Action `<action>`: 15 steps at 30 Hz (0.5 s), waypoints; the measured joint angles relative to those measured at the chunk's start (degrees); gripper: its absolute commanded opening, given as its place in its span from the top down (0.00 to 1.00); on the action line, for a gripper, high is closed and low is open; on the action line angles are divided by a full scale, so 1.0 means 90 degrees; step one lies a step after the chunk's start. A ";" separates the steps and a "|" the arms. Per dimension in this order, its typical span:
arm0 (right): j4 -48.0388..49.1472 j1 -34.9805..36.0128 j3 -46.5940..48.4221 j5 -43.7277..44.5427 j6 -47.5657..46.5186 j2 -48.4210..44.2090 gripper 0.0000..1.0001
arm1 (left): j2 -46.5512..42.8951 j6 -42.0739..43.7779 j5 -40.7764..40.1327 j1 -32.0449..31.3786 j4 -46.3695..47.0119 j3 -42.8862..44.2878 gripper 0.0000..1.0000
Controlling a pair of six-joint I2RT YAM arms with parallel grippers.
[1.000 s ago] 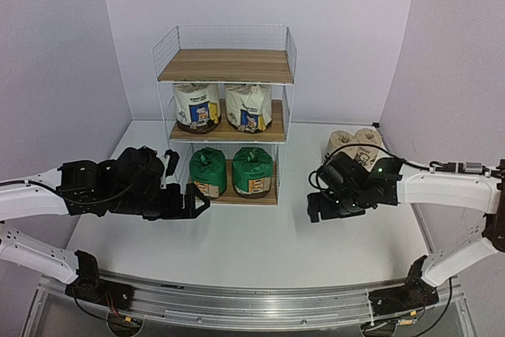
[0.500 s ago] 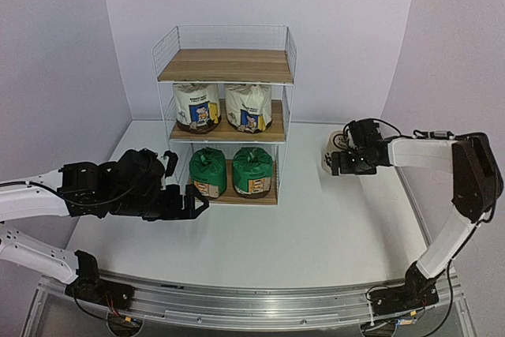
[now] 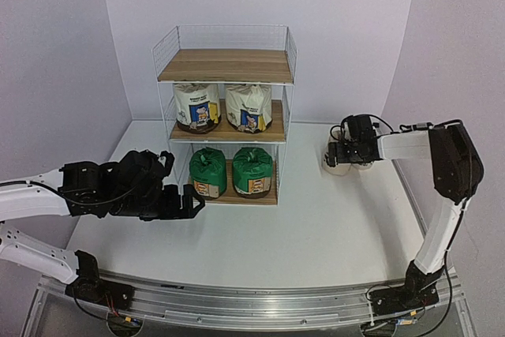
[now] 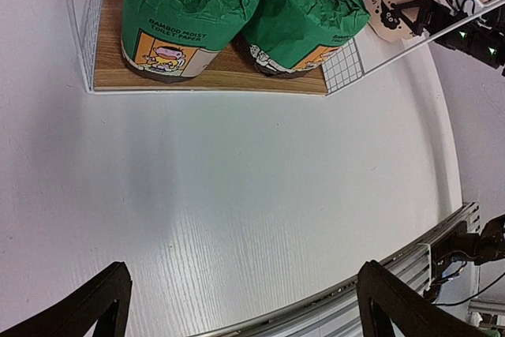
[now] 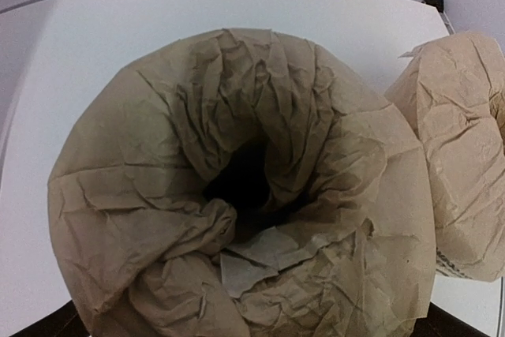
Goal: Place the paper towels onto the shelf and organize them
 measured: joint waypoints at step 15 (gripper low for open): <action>0.1361 -0.0007 -0.0044 0.0472 0.0190 0.0451 0.40 | 0.0202 -0.0057 -0.0109 0.0000 -0.0126 0.0209 0.00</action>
